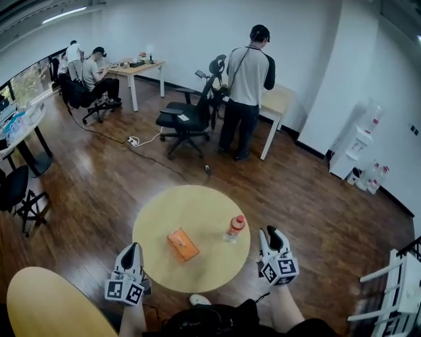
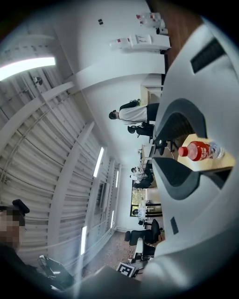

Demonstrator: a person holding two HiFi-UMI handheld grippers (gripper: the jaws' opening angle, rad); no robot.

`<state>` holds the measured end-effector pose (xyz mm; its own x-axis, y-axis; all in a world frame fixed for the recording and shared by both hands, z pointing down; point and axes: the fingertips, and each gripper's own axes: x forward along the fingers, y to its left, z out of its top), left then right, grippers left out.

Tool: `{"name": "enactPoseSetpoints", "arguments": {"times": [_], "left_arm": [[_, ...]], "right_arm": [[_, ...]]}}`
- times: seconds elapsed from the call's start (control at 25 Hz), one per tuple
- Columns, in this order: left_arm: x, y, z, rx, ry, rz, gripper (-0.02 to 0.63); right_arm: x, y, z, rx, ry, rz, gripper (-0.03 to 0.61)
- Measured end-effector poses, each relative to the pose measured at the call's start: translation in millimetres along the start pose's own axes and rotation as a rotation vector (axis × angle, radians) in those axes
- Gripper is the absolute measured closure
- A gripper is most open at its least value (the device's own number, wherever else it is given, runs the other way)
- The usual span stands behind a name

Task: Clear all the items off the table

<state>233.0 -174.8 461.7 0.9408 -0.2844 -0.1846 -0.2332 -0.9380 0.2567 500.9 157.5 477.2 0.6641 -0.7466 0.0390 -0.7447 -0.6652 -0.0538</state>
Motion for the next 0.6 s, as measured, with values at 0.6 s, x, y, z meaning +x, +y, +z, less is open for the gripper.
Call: {"name": "enactPoseSetpoints", "arguments": {"times": [0.6], "left_arm": [[13, 20, -53, -0.032, 0.154, 0.099, 0.623]], "right_arm": [[58, 9, -82, -0.028, 0.22, 0.123, 0.318]]}}
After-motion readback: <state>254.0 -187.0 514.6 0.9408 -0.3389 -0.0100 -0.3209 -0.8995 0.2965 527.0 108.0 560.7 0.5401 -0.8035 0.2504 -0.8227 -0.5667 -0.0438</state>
